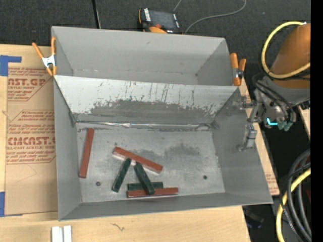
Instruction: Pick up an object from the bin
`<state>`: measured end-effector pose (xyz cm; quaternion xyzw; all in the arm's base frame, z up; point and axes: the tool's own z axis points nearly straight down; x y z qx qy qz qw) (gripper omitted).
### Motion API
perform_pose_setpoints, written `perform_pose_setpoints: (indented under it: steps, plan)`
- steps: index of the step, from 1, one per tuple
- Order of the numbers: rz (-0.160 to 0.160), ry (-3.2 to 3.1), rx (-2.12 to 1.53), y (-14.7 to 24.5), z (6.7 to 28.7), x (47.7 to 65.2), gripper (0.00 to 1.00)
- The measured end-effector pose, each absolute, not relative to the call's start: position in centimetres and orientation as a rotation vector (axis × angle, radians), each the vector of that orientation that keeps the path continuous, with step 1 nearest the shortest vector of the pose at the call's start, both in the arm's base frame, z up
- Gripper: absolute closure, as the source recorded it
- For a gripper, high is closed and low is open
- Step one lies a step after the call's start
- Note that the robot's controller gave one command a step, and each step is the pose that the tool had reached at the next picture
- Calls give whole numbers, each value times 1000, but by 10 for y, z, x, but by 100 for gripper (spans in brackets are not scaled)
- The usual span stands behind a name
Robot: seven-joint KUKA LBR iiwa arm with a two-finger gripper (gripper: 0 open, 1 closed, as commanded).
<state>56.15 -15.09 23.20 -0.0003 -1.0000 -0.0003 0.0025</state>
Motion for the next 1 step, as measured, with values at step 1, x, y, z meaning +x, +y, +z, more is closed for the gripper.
perform_pose_setpoints:
  steps: [1]
  plan:
    - [-4,-3137,9,-110,182,540,0]
